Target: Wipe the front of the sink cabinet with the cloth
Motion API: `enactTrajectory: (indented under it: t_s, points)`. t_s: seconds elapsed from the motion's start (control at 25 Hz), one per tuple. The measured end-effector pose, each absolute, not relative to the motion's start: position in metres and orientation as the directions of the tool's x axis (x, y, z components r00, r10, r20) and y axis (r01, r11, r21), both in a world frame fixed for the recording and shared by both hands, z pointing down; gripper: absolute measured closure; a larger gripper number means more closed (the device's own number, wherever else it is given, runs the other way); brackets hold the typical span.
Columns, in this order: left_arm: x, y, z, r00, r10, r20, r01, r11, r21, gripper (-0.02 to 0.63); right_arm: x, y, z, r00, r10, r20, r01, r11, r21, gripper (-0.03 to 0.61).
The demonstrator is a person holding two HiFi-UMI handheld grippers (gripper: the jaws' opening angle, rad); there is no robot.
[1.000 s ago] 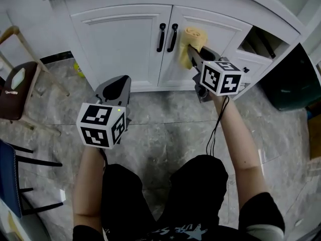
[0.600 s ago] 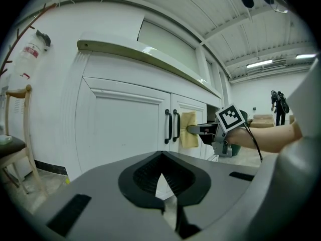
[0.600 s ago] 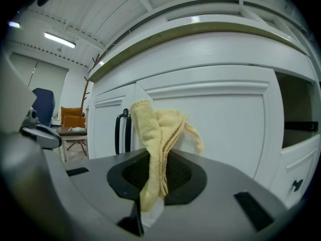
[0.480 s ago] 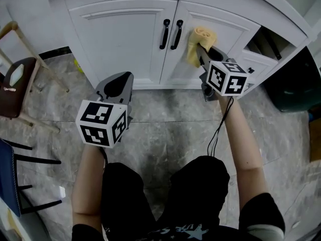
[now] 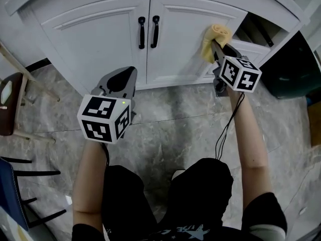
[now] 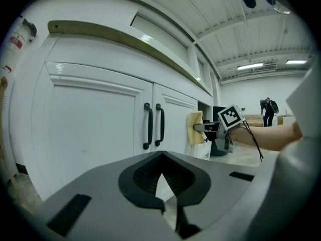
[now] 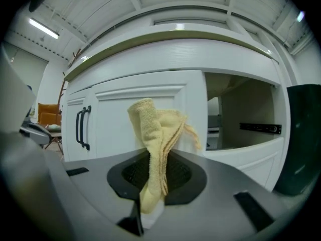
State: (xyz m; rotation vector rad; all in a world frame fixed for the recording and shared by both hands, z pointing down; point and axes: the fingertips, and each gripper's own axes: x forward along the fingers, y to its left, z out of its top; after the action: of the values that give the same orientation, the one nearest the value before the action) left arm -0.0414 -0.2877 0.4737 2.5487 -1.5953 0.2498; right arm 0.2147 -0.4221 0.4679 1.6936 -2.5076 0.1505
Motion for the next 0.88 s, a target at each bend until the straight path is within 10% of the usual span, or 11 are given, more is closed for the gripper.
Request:
enactTrajectory:
  t_s: [0.52, 0.88]
  points:
    - [-0.02, -0.289, 0.49, 0.453, -0.858, 0.24, -0.887, -0.46, 0.032, 0.598, 0.275, -0.41, 0.488, -0.263, -0.951, 0.16, -0.965, 0.258, -0.057, 0.515]
    - [-0.051, -0.273, 0.511, 0.409, -0.873, 0.267, -0.909, -0.417, 0.029, 0.598, 0.164, -0.381, 0.494, -0.491, -0.864, 0.11, -0.871, 0.488, -0.056, 0.515]
